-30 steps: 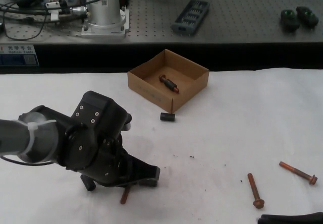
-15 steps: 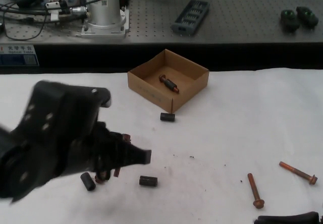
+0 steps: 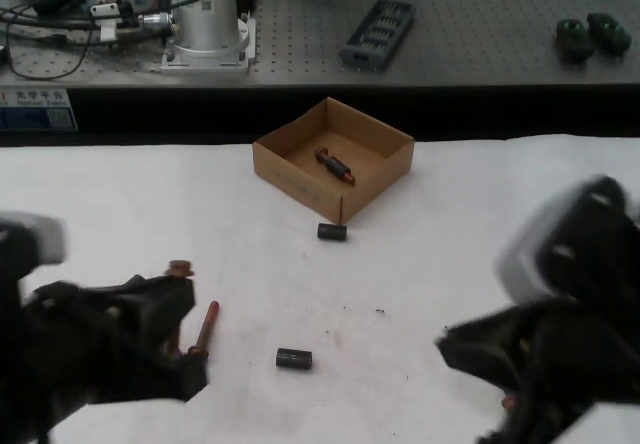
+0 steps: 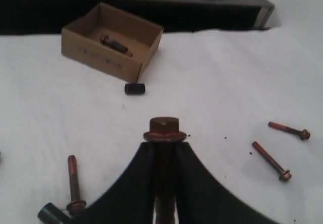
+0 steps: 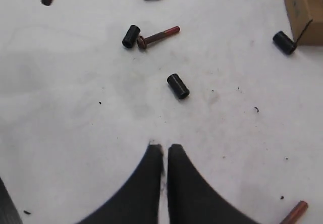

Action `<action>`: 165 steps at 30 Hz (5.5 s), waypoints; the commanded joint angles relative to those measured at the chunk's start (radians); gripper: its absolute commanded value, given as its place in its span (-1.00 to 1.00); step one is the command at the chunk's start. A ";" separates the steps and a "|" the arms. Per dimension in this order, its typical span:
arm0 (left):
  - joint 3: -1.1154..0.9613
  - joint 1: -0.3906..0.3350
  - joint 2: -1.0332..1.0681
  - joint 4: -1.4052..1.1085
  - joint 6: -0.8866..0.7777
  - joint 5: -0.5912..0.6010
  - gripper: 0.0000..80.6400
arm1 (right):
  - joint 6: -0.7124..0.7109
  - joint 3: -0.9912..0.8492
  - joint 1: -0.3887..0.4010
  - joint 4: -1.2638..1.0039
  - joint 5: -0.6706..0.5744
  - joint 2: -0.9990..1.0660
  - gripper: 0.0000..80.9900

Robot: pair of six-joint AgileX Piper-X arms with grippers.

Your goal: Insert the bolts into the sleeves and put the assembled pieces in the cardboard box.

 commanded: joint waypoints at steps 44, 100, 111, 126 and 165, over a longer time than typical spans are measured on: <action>0.196 -0.004 -0.402 -0.060 0.082 0.016 -0.98 | -0.519 -0.632 0.027 0.160 0.098 0.895 -0.95; 0.202 -0.004 -0.604 0.048 0.086 0.026 -0.98 | -0.530 -0.630 0.036 0.242 0.158 0.997 -0.86; 0.202 -0.004 -0.604 0.061 0.112 -0.059 -0.98 | -0.429 -0.630 0.036 0.240 0.158 0.683 -0.86; 0.202 -0.004 -0.604 -0.088 0.031 0.022 -0.98 | -0.103 -0.368 0.060 0.057 0.148 0.137 -0.86; 0.133 -0.004 0.563 -1.491 -0.115 0.499 -0.98 | 0.018 0.534 0.016 -1.539 -0.074 0.262 -0.86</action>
